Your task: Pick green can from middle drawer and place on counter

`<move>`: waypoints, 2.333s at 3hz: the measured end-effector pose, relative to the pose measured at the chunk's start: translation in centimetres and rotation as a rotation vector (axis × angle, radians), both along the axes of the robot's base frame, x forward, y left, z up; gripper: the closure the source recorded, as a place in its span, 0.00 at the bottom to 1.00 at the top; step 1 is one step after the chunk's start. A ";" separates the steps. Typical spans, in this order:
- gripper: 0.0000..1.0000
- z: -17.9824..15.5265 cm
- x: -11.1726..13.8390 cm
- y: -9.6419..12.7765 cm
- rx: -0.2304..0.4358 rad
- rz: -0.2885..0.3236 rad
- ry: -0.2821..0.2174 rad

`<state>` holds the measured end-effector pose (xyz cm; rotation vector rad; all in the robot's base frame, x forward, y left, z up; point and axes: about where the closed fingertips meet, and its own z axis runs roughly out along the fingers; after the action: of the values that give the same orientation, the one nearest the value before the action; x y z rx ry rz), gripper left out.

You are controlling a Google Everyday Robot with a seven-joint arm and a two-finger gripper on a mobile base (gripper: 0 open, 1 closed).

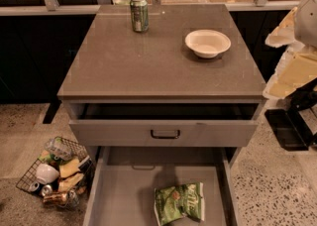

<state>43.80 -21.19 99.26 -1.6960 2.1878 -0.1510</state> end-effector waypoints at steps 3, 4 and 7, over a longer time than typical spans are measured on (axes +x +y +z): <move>0.00 -1.4 0.2 -0.4 -0.084 0.003 -0.068; 0.00 -5.2 -0.6 -1.1 -0.112 0.045 -0.078; 0.00 -18.4 -3.6 -2.9 0.101 0.064 -0.041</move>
Offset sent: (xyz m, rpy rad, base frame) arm 0.0042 -0.0023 -0.0021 -0.0804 -0.0696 -0.0378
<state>40.16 -24.12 80.89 -1.6892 2.0727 -0.0572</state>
